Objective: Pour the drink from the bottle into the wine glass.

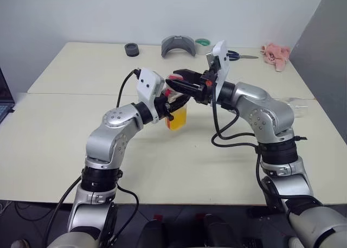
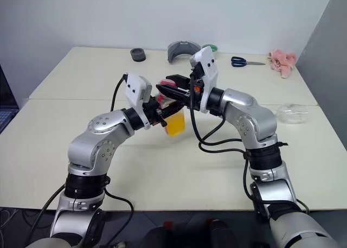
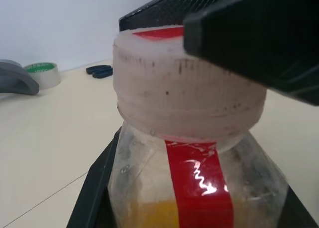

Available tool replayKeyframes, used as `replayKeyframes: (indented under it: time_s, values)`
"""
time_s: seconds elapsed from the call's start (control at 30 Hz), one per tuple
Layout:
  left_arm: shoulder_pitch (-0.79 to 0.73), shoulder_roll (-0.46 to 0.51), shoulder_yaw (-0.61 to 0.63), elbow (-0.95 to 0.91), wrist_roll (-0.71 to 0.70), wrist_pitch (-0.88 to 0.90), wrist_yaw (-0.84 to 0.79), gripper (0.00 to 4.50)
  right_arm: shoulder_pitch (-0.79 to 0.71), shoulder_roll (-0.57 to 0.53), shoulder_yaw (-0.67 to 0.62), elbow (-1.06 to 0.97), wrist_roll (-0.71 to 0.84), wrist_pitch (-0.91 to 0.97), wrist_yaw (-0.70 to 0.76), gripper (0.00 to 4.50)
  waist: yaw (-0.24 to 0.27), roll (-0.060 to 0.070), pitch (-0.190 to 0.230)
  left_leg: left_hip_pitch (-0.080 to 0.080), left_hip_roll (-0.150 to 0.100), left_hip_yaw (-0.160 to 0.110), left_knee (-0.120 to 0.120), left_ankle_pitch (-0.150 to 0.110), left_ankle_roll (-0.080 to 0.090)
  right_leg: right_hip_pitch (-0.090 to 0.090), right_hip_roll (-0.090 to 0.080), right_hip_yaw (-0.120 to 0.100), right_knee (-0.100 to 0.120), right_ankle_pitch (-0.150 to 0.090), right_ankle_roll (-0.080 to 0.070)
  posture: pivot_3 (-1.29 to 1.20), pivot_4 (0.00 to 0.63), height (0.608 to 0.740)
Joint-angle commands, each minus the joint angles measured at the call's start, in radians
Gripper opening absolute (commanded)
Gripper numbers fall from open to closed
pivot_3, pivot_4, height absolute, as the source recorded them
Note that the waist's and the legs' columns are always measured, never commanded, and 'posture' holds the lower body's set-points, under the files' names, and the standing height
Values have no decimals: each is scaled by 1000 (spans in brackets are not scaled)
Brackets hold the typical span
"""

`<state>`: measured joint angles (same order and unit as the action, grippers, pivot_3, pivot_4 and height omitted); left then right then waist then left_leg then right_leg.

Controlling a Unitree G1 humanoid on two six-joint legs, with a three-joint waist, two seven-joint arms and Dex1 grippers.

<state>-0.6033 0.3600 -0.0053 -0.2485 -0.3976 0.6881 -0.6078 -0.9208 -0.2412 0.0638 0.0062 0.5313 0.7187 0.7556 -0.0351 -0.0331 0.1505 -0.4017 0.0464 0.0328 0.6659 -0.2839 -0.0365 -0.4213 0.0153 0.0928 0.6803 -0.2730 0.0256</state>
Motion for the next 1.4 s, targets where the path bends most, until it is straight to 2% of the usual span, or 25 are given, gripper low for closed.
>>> replayKeyframes:
  time_s: [0.03,0.3,0.53,0.57,0.8,1.1,1.2,1.4]
  values:
    - [-9,-1,-22,-133,-72,32,-29,1843,-54,-4,11,27,18,-51,101,1832,1,0,0,0,0,0,0,0,0,0,0,0,0,0,0,0,150,740]
    - [-16,-3,-18,-153,-89,50,-24,1843,-126,-9,17,145,33,-94,312,1832,2,0,0,0,0,0,0,0,0,0,0,0,0,0,0,0,150,740]
    - [-26,-2,-22,-149,-99,50,-22,1843,-192,-19,23,252,9,-119,429,4249,2,2,1,0,0,0,0,0,0,0,0,0,0,0,0,0,150,740]
    - [-25,-1,-23,-149,-99,49,-22,1843,-197,-22,22,266,0,-130,434,4470,2,2,1,0,0,0,0,0,0,0,0,0,0,0,0,0,150,740]
    - [-5,4,-19,-158,-101,49,-13,1843,-161,-65,-14,219,2,-94,383,4470,2,3,2,0,0,0,0,0,0,0,-1,0,0,0,0,0,150,740]
    - [1,-5,-5,-114,-90,22,11,1843,-4,-112,-79,-71,59,48,181,4470,2,3,2,0,0,0,0,0,0,0,-1,1,0,0,0,0,150,740]
    - [-15,-9,-7,-76,-78,-6,13,1843,55,-105,-68,-188,22,55,57,4470,1,3,2,0,0,0,0,0,0,0,0,1,0,0,0,0,150,740]
    - [-37,-13,-12,-31,-68,-41,9,1843,123,-18,-58,-319,-1,80,-172,4470,1,3,2,0,0,0,0,0,0,0,0,1,0,0,0,0,150,740]
